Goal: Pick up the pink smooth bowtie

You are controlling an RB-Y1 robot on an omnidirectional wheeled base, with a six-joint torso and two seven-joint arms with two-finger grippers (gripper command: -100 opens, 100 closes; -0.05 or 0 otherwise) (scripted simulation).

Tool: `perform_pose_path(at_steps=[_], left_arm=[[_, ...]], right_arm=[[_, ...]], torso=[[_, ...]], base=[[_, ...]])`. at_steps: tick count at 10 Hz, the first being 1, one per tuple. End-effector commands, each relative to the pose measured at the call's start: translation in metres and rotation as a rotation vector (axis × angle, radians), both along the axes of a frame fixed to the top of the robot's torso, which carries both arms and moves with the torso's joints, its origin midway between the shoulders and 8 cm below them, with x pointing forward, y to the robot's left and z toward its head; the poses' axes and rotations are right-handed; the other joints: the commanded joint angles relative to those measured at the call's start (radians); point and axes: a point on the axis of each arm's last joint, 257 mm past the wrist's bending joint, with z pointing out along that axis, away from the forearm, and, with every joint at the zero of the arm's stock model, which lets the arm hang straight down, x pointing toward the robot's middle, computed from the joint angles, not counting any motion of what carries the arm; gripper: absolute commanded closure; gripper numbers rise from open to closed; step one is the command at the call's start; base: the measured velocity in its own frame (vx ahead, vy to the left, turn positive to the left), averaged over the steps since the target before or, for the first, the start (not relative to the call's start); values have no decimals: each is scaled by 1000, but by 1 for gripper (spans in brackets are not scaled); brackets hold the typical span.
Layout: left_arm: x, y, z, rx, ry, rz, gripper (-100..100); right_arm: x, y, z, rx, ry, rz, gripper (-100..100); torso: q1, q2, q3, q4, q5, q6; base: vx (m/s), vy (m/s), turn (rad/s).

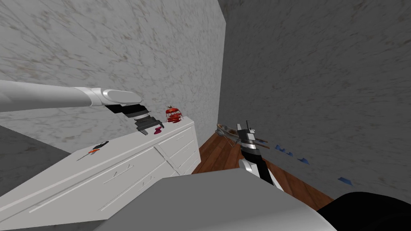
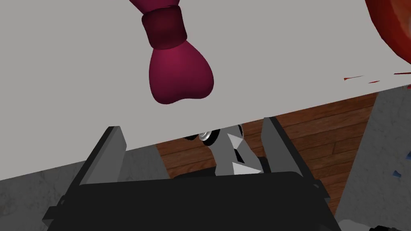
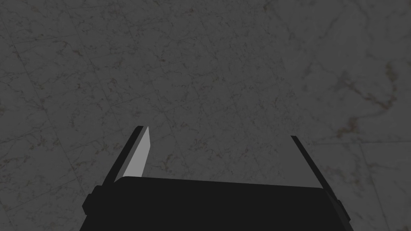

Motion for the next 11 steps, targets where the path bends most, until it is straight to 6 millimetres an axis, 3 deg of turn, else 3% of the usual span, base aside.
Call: perform_pose_path(at_steps=[1, 4, 5, 6, 9, 10, 11], left_arm=[[0, 7, -3, 66, 35, -32, -100], [-1, 12, -5, 102, 55, -47, -100], [-1, 12, -5, 105, 57, -49, 0], [-1, 18, -17, 106, 56, -42, -100], [-3, 22, -25, 106, 58, -38, -100], [-3, 22, -26, 107, 55, -37, 100], [-3, 22, -26, 107, 56, -38, 100]], right_arm=[[0, 0, 0, 0, 0, 0, 0], [0, 0, 0, 0, 0, 0, 0], [0, 0, 0, 0, 0, 0, 0], [0, 0, 0, 0, 0, 0, 0], [0, 0, 0, 0, 0, 0, 0], [0, 0, 0, 0, 0, 0, 0], [0, 0, 0, 0, 0, 0, 0]], torso=[[0, 0, 0, 0, 0, 0], [-1, 3, 2, 1, 0, 0], [-2, 6, 3, 1, 0, 0], [-3, 8, 5, 2, -1, 0], [-6, 11, 7, 3, -1, 0], [-5, 11, 6, 3, -1, 0], [-5, 10, 6, 3, -1, 0]], base=[[113, 56, -29], [69, 40, -11], [7, 4, 0], [-6, -9, -61], [-19, -19, -26], [0, 0, 0], [0, 3, 17]])
